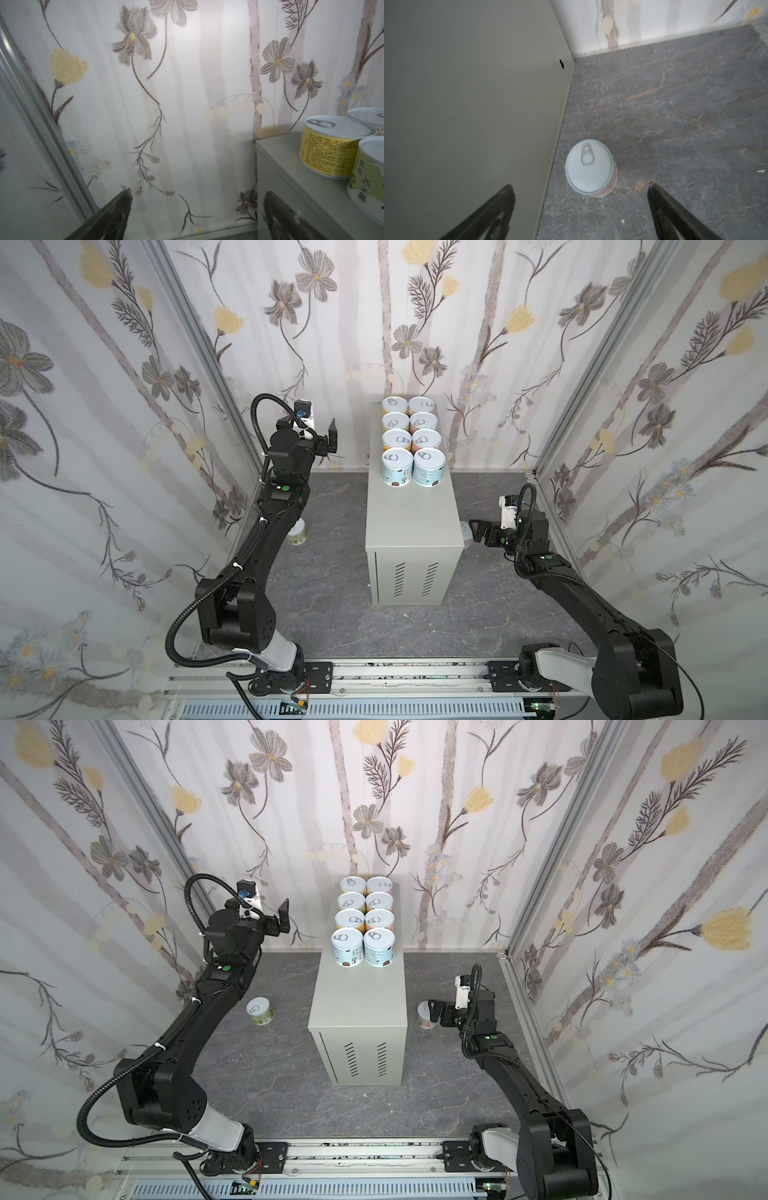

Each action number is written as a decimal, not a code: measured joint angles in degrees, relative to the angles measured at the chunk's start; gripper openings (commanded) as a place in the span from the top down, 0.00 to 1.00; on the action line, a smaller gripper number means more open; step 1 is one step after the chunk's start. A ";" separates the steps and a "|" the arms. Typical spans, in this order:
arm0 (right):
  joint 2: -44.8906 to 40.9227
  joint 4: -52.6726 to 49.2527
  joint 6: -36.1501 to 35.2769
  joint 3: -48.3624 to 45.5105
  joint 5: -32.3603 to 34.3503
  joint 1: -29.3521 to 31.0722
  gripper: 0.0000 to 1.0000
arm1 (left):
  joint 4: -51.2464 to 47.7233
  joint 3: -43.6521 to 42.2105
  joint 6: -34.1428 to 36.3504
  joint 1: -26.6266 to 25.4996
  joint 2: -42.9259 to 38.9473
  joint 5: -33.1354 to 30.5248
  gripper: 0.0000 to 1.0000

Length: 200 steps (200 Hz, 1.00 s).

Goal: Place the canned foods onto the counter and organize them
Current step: 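Lower the right gripper toward the floor can while the left draws back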

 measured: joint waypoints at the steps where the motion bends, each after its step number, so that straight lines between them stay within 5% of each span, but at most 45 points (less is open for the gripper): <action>1: 0.13 0.07 0.00 -0.02 -0.02 0.02 0.00 | -0.04 -0.02 0.00 0.00 -0.02 0.02 0.00; 127: 25.38 5.29 -5.16 11.19 0.09 5.31 0.02 | -3.85 -4.07 2.16 1.03 -3.45 0.02 0.00; 200: 28.98 2.69 -6.80 15.80 6.47 7.52 0.04 | -5.20 -4.07 2.60 1.09 -4.15 0.04 0.00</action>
